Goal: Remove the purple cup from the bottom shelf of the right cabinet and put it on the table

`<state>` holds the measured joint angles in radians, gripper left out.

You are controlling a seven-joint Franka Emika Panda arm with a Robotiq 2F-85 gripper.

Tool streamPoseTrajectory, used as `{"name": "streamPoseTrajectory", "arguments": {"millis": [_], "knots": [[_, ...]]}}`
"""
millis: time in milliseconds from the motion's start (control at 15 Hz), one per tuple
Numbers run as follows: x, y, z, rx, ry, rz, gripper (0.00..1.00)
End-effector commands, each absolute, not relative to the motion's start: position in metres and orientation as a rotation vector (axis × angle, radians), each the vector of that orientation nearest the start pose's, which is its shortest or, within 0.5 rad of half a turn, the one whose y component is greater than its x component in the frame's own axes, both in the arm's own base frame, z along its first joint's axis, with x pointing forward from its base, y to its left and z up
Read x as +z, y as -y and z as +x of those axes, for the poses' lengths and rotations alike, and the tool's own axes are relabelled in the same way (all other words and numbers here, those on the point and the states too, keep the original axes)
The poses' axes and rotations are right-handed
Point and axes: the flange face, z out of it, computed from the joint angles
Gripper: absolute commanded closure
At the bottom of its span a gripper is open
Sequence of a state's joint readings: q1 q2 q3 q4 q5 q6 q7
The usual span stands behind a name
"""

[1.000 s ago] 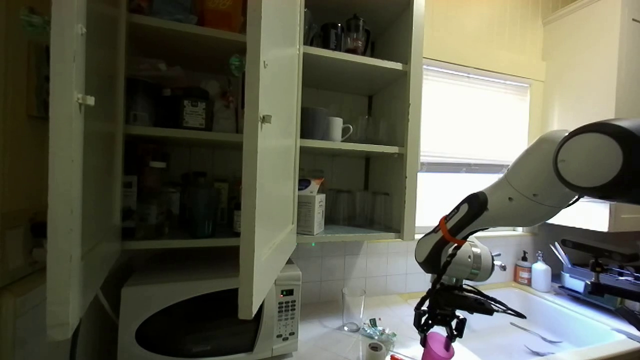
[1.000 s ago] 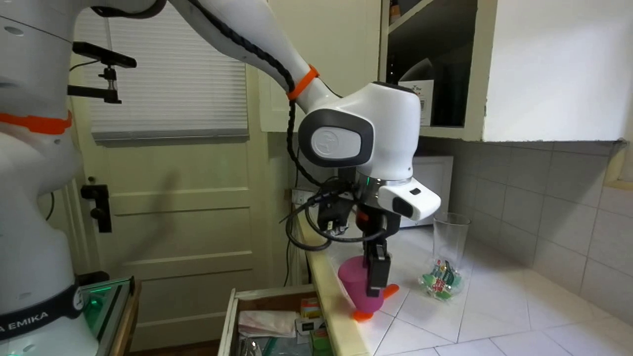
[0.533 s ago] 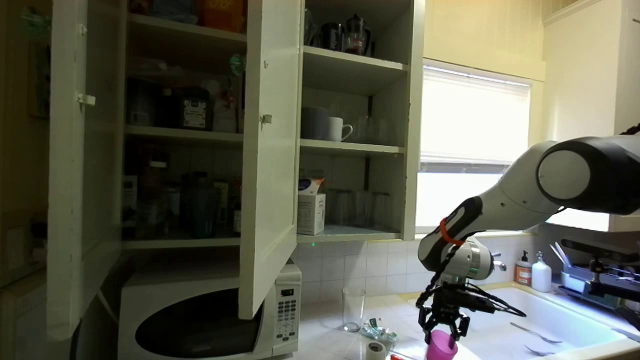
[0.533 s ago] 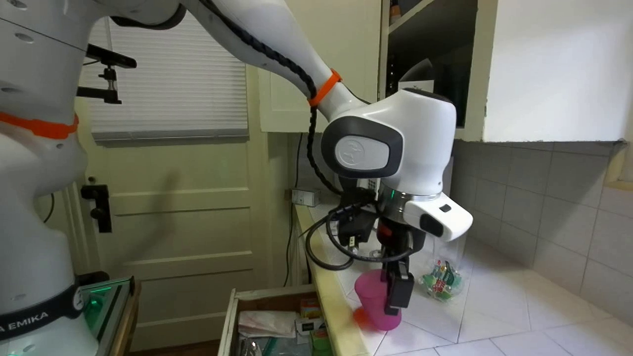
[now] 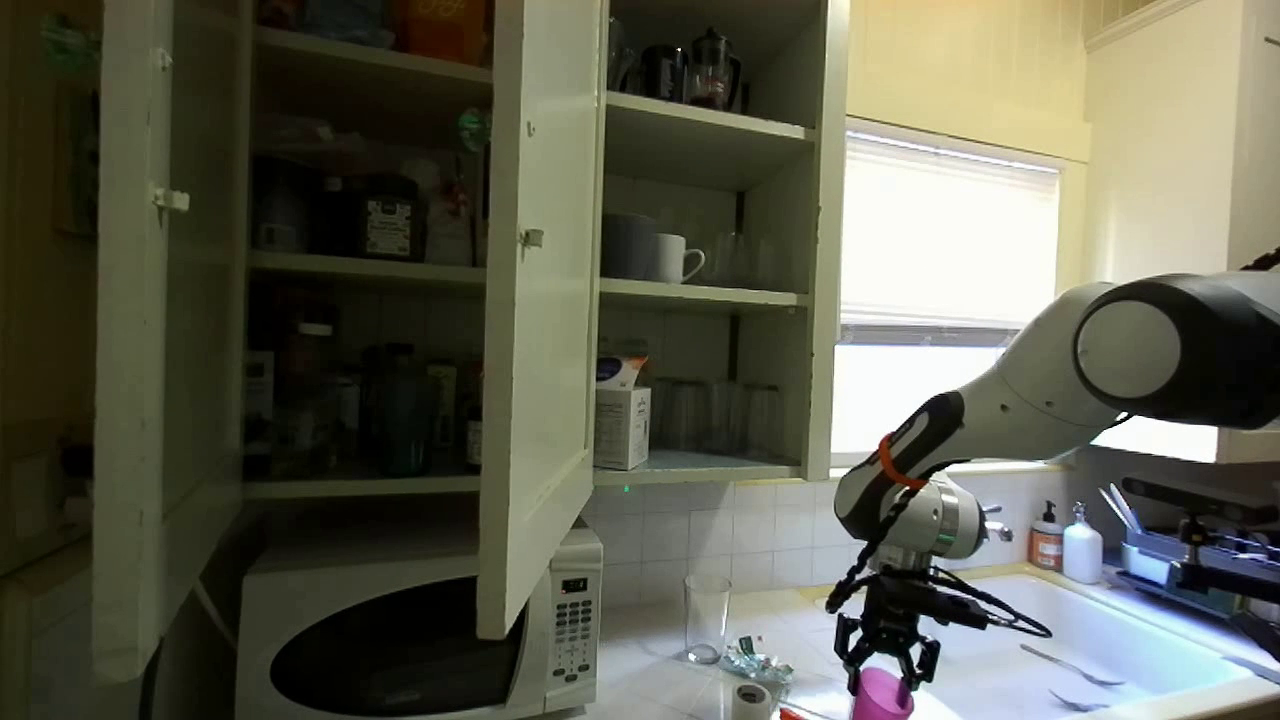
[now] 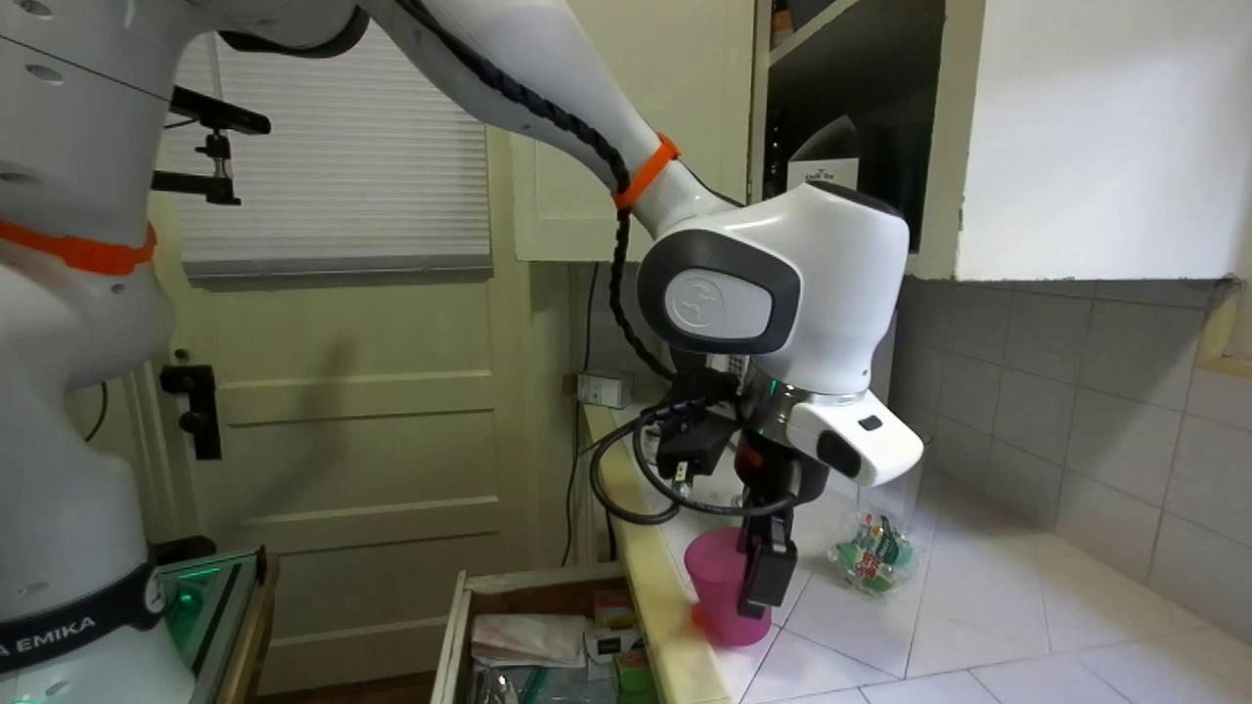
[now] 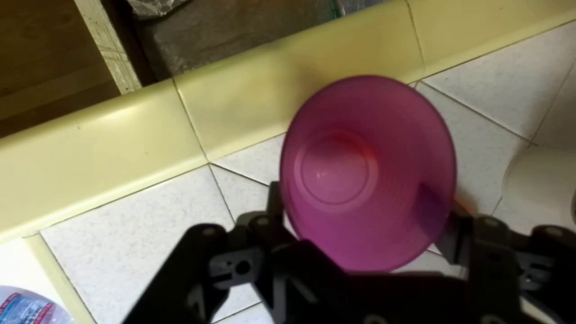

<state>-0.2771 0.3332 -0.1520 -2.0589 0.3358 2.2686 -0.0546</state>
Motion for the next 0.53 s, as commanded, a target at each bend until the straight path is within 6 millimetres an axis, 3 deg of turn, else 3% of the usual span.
{"name": "streamPoseTrajectory", "arguments": {"millis": [0, 467], "knots": [[0.268, 0.233, 0.532, 0.100, -0.910, -2.755, 0.51], [0.285, 0.246, 0.541, -0.043, -1.027, -2.763, 0.51]]}}
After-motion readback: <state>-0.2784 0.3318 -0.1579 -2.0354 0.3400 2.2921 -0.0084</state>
